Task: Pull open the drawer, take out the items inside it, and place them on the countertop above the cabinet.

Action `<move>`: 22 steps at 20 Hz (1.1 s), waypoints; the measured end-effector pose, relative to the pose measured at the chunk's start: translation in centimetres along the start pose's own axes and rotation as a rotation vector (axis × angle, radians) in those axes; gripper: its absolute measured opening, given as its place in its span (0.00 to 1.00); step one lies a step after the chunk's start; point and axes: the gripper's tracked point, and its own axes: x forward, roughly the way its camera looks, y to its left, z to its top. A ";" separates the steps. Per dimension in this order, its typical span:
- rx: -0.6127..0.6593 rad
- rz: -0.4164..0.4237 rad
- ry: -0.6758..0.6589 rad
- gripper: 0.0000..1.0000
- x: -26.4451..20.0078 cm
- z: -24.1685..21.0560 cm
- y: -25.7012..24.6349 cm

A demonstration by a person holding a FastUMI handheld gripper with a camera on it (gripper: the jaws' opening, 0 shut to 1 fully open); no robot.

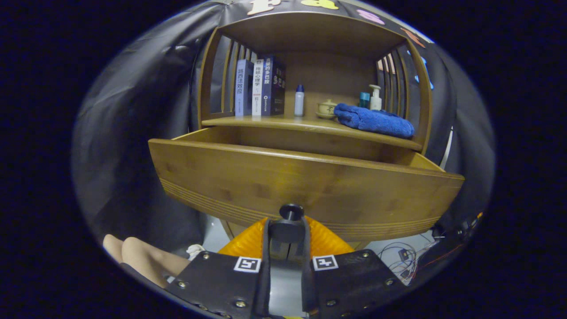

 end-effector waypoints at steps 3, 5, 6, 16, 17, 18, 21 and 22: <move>0.017 0.024 0.016 0.28 -1.9 -1.0 0.4; 0.036 0.035 0.036 0.28 -2.5 -1.4 0.5; 0.037 0.044 0.050 0.28 -2.7 -2.0 0.6; 0.019 0.065 0.037 0.41 -3.7 -2.2 0.5; 0.023 0.068 0.030 0.44 -4.1 -1.9 0.6; 0.027 0.066 0.016 0.45 -4.6 -1.5 0.5; 0.020 0.064 -0.055 0.46 -6.1 0.8 0.5; 0.025 0.072 -0.077 0.46 -6.6 1.3 0.8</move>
